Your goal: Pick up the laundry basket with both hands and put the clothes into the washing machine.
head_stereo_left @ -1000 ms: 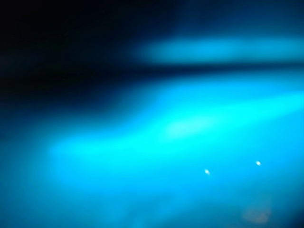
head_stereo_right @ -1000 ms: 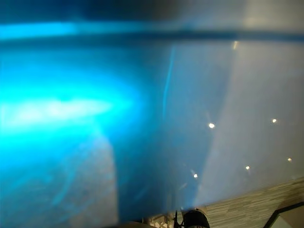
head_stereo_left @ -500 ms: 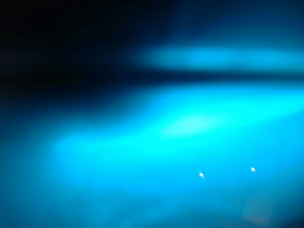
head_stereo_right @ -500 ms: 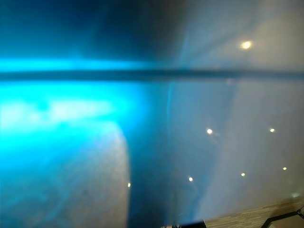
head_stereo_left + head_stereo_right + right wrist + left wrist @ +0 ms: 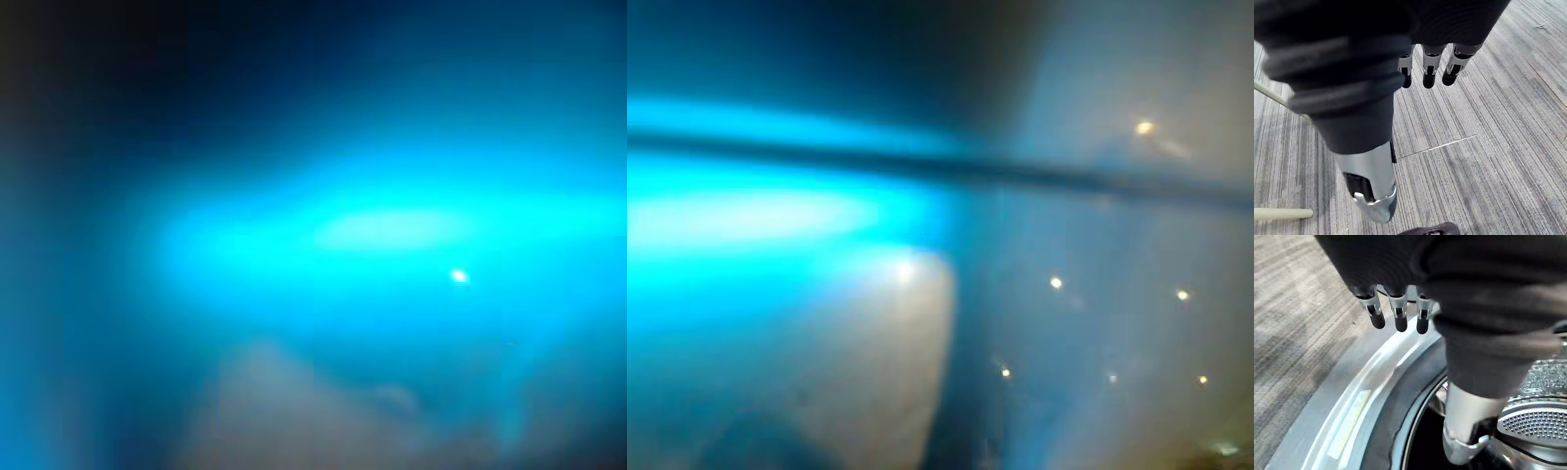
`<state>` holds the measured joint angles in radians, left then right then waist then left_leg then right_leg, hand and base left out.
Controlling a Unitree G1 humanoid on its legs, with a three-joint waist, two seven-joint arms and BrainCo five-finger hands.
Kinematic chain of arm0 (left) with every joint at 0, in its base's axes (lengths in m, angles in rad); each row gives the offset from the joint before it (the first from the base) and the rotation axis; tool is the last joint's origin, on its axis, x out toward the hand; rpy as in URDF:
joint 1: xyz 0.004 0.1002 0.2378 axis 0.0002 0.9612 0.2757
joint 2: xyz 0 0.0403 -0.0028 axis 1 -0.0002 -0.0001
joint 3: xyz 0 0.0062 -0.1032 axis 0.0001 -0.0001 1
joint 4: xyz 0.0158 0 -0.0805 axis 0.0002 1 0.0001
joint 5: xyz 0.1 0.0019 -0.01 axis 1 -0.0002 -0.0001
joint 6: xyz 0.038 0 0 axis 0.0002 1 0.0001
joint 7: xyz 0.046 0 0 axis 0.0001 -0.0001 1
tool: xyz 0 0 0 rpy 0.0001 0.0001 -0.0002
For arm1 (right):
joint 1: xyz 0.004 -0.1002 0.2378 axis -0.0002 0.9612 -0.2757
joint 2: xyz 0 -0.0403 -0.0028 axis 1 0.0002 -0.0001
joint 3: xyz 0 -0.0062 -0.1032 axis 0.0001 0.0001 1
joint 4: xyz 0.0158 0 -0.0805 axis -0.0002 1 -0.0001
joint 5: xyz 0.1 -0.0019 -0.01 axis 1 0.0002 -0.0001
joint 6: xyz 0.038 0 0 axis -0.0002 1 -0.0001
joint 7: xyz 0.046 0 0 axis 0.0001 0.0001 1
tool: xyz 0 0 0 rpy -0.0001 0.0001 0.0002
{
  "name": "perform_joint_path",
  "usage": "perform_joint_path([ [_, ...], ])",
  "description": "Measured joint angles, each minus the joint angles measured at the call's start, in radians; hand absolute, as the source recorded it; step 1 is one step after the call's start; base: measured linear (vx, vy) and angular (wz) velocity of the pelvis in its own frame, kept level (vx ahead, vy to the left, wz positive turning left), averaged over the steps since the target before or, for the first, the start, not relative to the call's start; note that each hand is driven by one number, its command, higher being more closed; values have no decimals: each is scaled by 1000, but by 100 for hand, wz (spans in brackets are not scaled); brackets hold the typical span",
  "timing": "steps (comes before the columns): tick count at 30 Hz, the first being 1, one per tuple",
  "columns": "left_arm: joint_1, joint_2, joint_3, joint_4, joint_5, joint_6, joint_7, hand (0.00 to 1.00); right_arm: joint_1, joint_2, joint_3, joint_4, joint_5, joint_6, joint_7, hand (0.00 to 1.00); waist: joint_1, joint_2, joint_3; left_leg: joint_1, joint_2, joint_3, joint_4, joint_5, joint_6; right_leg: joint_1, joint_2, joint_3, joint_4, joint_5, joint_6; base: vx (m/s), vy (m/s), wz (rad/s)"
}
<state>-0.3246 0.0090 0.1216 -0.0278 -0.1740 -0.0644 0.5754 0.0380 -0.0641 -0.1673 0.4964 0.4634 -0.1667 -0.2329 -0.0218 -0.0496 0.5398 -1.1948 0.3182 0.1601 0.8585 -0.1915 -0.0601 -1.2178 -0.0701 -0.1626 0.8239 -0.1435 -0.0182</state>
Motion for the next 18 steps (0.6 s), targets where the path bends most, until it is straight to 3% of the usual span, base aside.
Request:
perform_joint_path([
  [5, 117, -19, -80, 36, -42, -38, -89, 0, -1, -7, -16, 40, 0, 11, -16, 0, 24, 1, -1, 183, -48, 10, -100, 28, 8, 175, -31, -7, -60, -4, 15, 15, -21, 31],
  [9, 163, -17, -134, 261, -51, -40, -186, 0, -1, -15, -17, 107, -32, 25, -17, 0, 44, 5, -4, 393, -92, 33, -258, 66, 4, 373, -37, -8, -202, 34, 26, 23, -21, 16],
  [13, 187, -27, -109, 469, -58, -23, -251, 0, 2, -20, -12, 164, -39, 50, -15, 0, 45, 7, -6, 601, -140, 41, -408, 111, 3, 558, -60, -16, -284, 47, 39, 104, -24, 27],
  [16, 221, -40, -14, 706, -27, -3, -288, 0, 27, -13, -13, 214, -52, 66, -1, 0, 47, 28, -114, 742, -162, 35, -498, 137, -2, 694, -71, -45, -333, 33, 43, 169, -43, 26],
  [18, 277, -49, 68, 836, 28, 17, -306, 0, 62, 4, -35, 231, -78, 75, 12, 0, 50, 63, -204, 868, -166, 30, -563, 148, -9, 828, -70, -76, -388, 23, 49, 218, -32, 30],
])
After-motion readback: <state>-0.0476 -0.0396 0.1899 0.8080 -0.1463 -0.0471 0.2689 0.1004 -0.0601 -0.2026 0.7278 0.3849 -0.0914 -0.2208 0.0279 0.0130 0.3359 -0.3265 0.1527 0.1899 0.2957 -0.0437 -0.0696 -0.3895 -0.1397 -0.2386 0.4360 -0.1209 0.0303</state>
